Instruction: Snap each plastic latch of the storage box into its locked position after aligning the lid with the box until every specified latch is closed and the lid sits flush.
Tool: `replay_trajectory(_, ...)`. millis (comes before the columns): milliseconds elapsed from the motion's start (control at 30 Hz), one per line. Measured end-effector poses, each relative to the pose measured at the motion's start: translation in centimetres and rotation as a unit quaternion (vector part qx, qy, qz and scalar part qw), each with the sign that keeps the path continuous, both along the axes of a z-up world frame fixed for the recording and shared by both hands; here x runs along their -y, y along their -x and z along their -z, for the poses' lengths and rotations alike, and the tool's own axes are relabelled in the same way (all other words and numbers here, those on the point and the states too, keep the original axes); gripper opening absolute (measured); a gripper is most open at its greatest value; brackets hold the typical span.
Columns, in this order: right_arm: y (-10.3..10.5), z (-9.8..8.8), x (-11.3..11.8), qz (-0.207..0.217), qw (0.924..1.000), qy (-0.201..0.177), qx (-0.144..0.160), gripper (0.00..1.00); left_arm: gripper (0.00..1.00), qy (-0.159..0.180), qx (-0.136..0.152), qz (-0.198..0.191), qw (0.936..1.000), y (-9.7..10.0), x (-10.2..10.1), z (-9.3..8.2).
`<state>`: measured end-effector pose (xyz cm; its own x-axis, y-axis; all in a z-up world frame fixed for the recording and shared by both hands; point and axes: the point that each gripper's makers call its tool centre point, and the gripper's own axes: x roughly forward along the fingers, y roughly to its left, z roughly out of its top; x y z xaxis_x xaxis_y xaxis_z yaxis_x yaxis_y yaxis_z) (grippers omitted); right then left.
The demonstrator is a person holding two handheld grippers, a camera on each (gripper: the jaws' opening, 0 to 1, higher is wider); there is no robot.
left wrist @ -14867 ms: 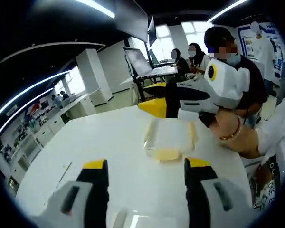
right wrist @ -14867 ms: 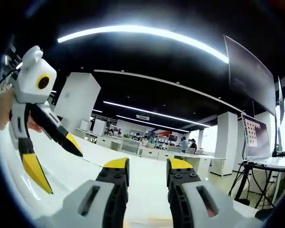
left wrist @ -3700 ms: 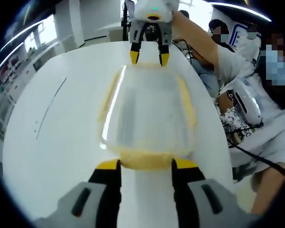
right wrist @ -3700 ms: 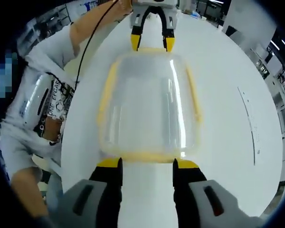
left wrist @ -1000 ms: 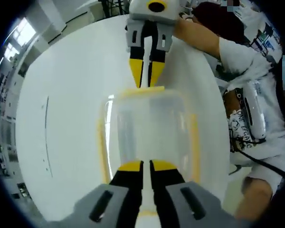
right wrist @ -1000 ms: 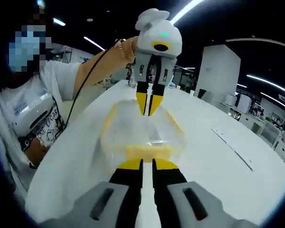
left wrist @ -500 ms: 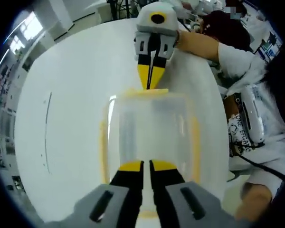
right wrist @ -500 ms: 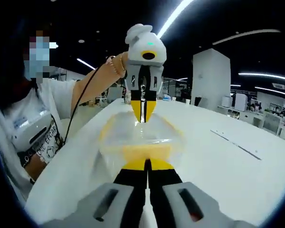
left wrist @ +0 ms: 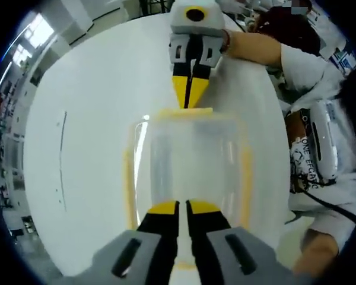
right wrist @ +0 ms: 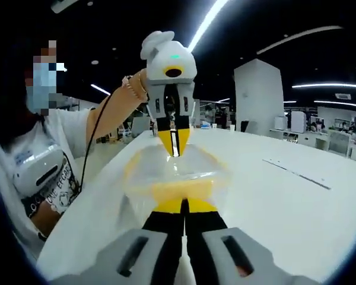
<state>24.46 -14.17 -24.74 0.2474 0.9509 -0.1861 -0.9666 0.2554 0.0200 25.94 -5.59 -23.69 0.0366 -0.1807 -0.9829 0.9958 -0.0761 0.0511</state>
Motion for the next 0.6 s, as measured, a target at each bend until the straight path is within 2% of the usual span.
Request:
replay_trajectory(200, 0.1, 0.2, -0.1, 0.003, 1.0000, -0.007, -0.005, 0.00, 0.05, 0.009, -0.013, -0.011, 0.9998, 0.0, -0.1, 0.1)
replay_trajectory(233, -0.3, 2.1, -0.4, 0.019, 0.9991, 0.035, -0.018, 0.00, 0.05, -0.014, -0.002, -0.001, 0.9999, -0.4, -0.9, -0.1)
replay_trajectory(267, -0.8, 2.9, -1.0, 0.036, 0.9984, 0.041, -0.018, 0.00, 0.05, 0.005, -0.005, -0.012, 0.9999, -0.2, -0.4, 0.4)
replay_trajectory(300, 0.2, 4.1, -1.5, -0.015, 0.9981, 0.057, -0.019, 0.00, 0.05, -0.003, 0.016, 0.003, 0.9999, -1.3, -0.6, 0.5)
replay_trajectory(333, -0.7, 4.6, -2.3, -0.004, 0.9989, 0.041, -0.022, 0.00, 0.05, 0.002, 0.001, -0.006, 1.0000, -0.7, -0.5, 1.1)
replay_trajectory(367, -0.1, 3.2, -1.3, -0.004, 0.9993, 0.031, -0.018, 0.00, 0.04, 0.002, 0.002, -0.007, 1.0000, -0.7, -0.5, 1.2)
replay_trajectory(533, 0.0, 2.3, -0.8, 0.001, 0.9993, 0.035, -0.011, 0.00, 0.04, 0.003, 0.005, -0.010, 0.9999, -0.4, -0.1, 1.8)
replay_trajectory(567, 0.0, 2.1, -0.9, 0.004, 0.9991, 0.040, 0.010, 0.00, 0.04, 0.005, 0.004, -0.010, 0.9999, -0.2, 0.0, 2.0)
replay_trajectory(600, 0.3, 2.1, -1.0, 0.005, 0.9991, 0.041, 0.008, 0.00, 0.04, 0.006, 0.004, -0.011, 0.9999, -0.2, 0.0, 1.7)
